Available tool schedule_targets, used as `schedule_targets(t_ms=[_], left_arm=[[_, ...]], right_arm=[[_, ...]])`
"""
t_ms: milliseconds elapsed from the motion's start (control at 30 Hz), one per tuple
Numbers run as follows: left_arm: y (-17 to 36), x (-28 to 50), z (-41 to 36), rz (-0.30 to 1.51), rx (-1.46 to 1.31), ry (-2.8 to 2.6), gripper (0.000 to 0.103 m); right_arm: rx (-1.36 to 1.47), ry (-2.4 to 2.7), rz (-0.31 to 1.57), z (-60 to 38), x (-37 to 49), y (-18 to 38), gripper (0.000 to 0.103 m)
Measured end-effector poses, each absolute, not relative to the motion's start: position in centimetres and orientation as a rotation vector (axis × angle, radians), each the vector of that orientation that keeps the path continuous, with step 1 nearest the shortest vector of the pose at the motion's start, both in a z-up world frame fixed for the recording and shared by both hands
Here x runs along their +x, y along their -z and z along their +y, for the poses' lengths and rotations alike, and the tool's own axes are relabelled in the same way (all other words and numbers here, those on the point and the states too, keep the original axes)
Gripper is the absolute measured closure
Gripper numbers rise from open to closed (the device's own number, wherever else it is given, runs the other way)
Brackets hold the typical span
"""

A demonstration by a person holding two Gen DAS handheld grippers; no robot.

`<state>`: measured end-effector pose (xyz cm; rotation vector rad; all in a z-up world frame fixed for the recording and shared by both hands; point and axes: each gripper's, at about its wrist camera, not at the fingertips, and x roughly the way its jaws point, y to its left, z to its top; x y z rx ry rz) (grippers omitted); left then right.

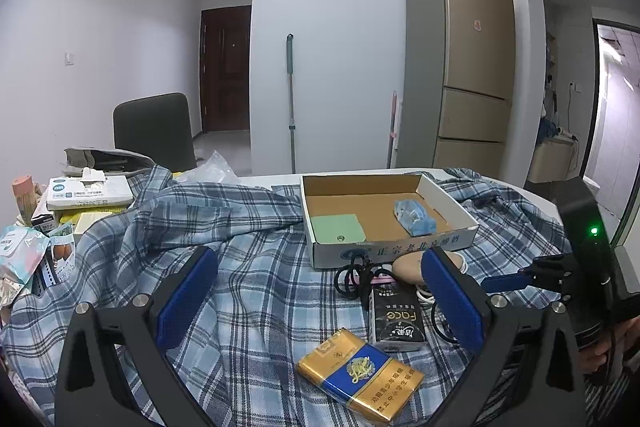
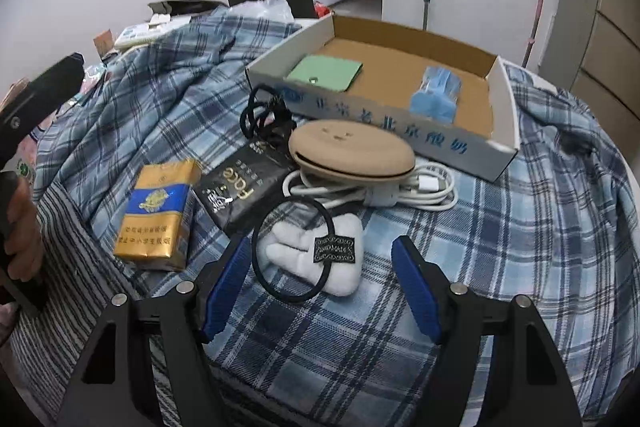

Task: Organize soft objects
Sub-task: 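Grasp the white plush toy with the right gripper, then grasp the gold-and-blue cigarette pack with the left gripper while the right holds the plush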

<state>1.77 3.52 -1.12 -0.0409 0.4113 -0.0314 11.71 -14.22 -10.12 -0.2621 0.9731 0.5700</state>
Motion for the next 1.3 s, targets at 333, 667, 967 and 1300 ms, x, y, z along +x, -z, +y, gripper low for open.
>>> schedule_targets(t_ms=[333, 667, 967, 1300], left_arm=[[1.3, 1.7, 3.1, 0.419, -0.018, 0.031, 0.0], [1.3, 1.7, 3.5, 0.417, -0.029, 0.023, 0.0], [1.2, 1.6, 3.4, 0.407, -0.025, 0.025, 0.0], [1.8, 2.3, 3.0, 0.591, 0.159, 0.216, 0.0]], right_arm=[[-0.291, -0.557, 1.033, -13.7, 12.2, 11.2, 0.06], [-0.275, -0.579, 0.917, -14.3, 10.9, 9.3, 0.071], [-0.23, -0.6, 0.842, -15.0, 10.2, 7.9, 0.071], [-0.182, -0.608, 0.741, -15.9, 9.4, 5.6, 0.071]])
